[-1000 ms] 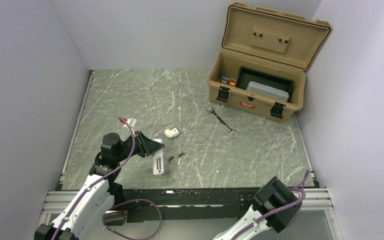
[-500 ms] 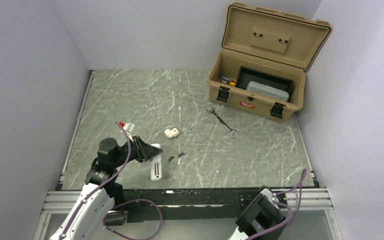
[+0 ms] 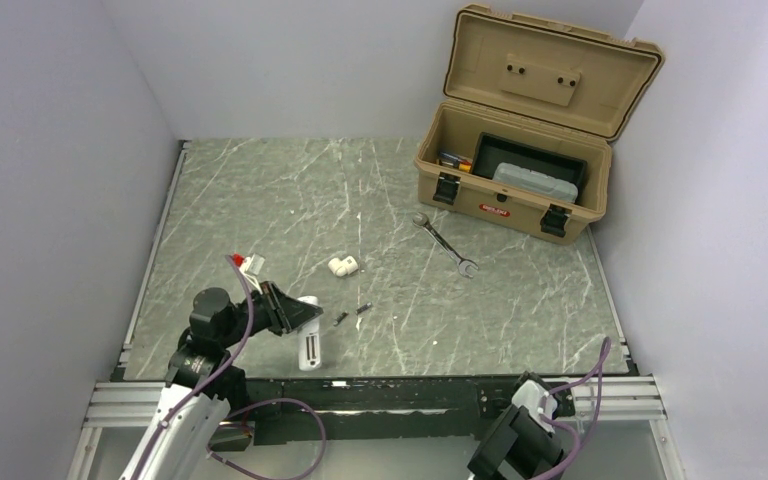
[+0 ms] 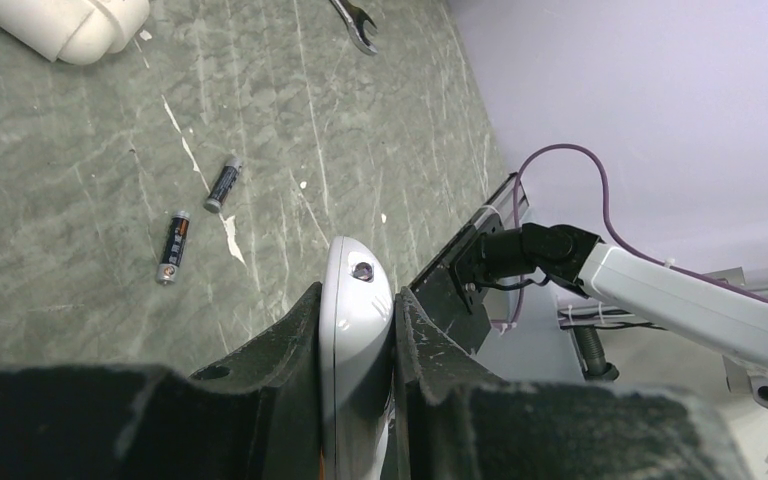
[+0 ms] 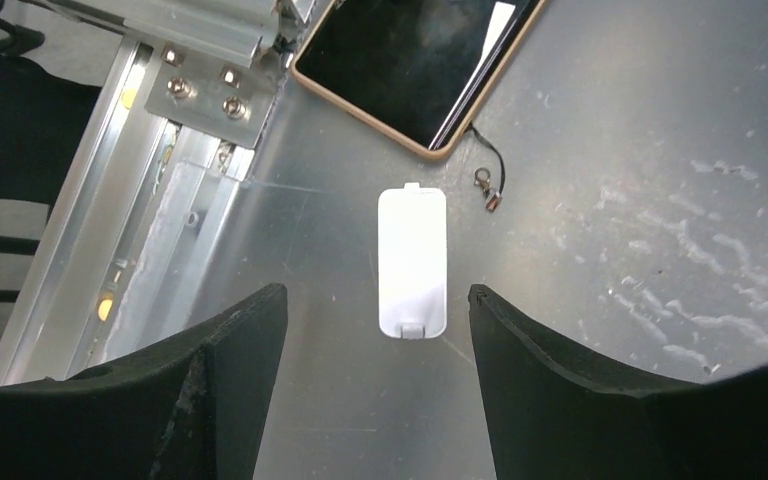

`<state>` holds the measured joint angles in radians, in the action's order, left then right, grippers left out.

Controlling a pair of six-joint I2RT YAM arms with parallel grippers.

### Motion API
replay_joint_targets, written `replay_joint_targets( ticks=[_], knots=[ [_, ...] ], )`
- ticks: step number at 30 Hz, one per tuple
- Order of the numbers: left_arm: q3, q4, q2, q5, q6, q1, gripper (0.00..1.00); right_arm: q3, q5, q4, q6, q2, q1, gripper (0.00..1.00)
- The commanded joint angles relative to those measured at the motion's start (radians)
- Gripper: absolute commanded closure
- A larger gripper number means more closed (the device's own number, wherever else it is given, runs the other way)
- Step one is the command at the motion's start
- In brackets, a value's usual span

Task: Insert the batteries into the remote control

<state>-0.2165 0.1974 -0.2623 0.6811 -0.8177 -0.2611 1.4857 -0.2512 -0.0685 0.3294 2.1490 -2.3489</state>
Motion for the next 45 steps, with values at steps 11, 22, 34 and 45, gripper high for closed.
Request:
replay_joint_targets(
  ticks=[11, 22, 34, 45],
  knots=[
    [-0.016, -0.041, 0.001, -0.038, -0.050, 0.005, 1.00, 0.021, 0.000, 0.131, 0.011, -0.014, -0.004, 0.29],
    [-0.047, -0.059, -0.038, -0.041, -0.042, 0.005, 1.00, 0.057, 0.032, 0.198, -0.057, -0.004, 0.012, 0.34],
    [-0.105, 0.065, 0.015, -0.054, -0.015, 0.005, 1.00, 0.221, 0.017, 0.252, -0.025, 0.114, 0.031, 0.38],
    [-0.124, 0.087, -0.012, 0.001, 0.030, 0.005, 1.00, 0.273, -0.024, 0.295, 0.014, 0.171, 0.071, 0.44]
  ],
)
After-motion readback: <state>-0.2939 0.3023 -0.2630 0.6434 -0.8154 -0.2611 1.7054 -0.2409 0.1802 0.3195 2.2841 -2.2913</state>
